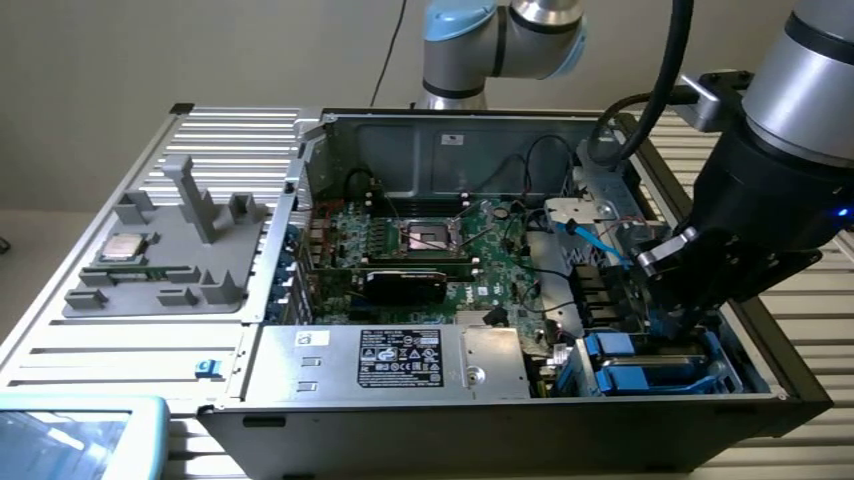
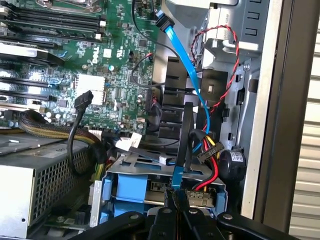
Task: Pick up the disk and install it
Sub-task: 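Insert the second disk wire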
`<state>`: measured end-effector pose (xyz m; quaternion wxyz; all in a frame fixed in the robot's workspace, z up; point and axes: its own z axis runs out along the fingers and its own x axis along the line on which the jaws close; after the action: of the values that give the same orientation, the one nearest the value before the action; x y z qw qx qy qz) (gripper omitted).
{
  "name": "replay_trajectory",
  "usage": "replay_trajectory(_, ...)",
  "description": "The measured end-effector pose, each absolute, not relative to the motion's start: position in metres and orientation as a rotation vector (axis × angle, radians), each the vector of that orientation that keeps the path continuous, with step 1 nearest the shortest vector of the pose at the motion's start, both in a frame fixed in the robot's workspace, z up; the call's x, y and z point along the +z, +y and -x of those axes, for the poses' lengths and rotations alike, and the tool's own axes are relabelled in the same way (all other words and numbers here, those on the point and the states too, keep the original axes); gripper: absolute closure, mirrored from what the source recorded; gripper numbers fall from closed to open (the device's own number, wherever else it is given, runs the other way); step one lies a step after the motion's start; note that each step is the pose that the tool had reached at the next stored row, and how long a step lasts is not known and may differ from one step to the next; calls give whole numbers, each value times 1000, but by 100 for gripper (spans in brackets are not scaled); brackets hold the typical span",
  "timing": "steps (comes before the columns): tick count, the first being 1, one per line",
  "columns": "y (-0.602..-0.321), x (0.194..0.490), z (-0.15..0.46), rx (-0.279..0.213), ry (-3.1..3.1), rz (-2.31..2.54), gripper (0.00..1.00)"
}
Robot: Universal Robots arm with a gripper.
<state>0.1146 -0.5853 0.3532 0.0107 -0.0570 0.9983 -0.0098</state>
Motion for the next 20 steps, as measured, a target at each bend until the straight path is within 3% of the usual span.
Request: replay_trajectory(20,-587,353,-127,-28,3115,182,89)
